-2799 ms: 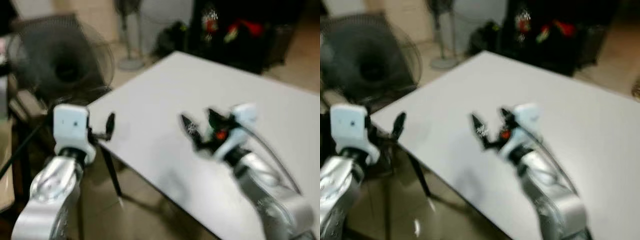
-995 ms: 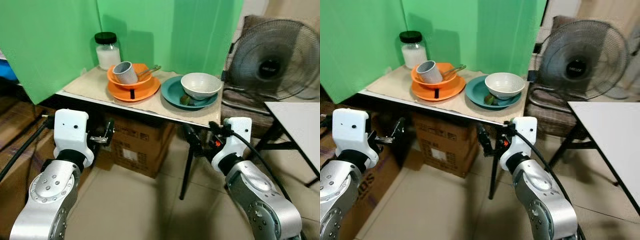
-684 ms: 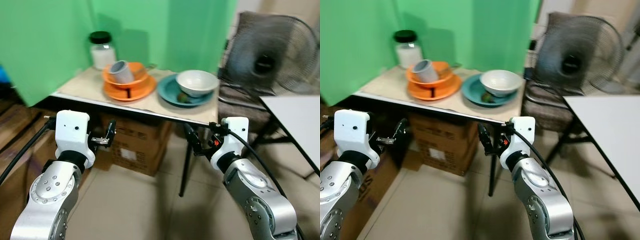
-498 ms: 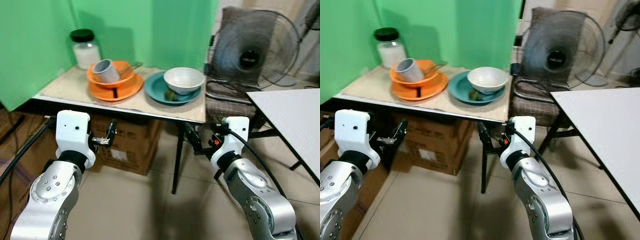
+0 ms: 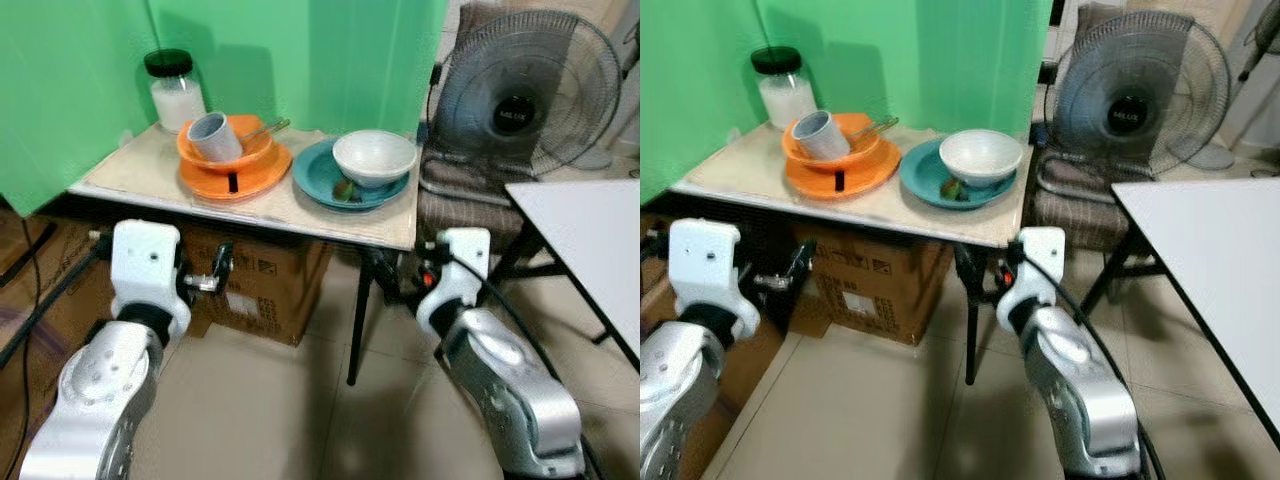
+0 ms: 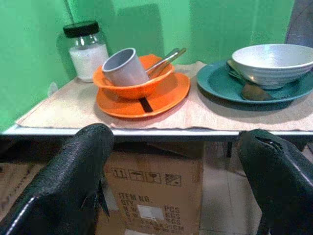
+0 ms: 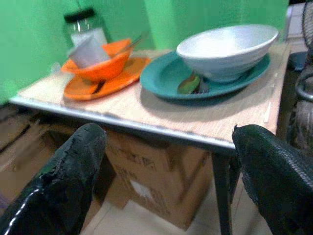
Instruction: Setting the table
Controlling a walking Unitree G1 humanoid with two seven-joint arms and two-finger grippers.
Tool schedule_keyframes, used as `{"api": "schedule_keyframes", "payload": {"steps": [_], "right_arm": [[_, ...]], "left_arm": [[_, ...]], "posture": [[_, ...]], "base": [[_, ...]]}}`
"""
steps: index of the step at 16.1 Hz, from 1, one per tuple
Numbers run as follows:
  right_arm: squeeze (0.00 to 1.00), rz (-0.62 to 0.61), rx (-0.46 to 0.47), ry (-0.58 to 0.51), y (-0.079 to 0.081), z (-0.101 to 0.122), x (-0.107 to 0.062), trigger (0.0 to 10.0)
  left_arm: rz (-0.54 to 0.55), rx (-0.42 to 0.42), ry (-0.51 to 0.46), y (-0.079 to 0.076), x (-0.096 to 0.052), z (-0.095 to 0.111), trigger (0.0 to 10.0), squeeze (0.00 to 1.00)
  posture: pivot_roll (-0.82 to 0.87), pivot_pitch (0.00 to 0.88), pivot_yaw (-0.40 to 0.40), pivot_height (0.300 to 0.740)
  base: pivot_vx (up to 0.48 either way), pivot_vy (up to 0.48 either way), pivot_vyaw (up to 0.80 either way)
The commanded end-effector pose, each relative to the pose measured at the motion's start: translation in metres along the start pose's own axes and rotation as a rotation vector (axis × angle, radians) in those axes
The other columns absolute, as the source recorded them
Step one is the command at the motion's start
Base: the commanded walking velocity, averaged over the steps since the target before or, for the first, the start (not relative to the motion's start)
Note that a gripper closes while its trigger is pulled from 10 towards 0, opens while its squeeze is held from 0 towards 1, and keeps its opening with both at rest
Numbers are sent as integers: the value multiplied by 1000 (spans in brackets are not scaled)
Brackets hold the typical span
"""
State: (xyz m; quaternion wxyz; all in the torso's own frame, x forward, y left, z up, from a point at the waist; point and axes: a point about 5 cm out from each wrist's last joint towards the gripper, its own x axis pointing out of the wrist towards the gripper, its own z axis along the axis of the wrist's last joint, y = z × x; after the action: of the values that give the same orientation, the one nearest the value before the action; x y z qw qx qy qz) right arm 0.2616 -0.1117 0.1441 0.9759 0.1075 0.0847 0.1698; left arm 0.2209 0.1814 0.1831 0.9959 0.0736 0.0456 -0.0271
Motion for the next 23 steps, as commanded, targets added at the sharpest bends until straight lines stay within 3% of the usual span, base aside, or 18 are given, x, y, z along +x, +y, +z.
{"api": "schedule_keyframes", "payload": {"steps": [1,7,16,20,23], "right_arm": [[0,-7,-5,-14,-3,4,0,10000],[0,-35,-71,-37,-3,6,1,10000],[0,-13,-27,-55,-2,7,1,10000],[0,-30,-26,-66,-8,11,3,10000],[0,-20,-18,-75,-8,14,4,10000]], "left_arm": [[-27,-4,-8,-4,1,2,10000,0],[-35,-6,-3,-4,2,0,10000,0],[-43,5,-1,-4,2,0,10000,0],[-60,18,-25,-8,8,3,10000,0],[-70,19,-21,-8,7,1,10000,0]], "posture": [[-27,0,16,740],[-32,0,23,740],[-29,0,18,740],[-37,0,-12,740],[-59,0,-1,740]], "base": [[259,0,0],[276,0,0],[289,0,0],[289,0,0],[286,0,-800]]}}
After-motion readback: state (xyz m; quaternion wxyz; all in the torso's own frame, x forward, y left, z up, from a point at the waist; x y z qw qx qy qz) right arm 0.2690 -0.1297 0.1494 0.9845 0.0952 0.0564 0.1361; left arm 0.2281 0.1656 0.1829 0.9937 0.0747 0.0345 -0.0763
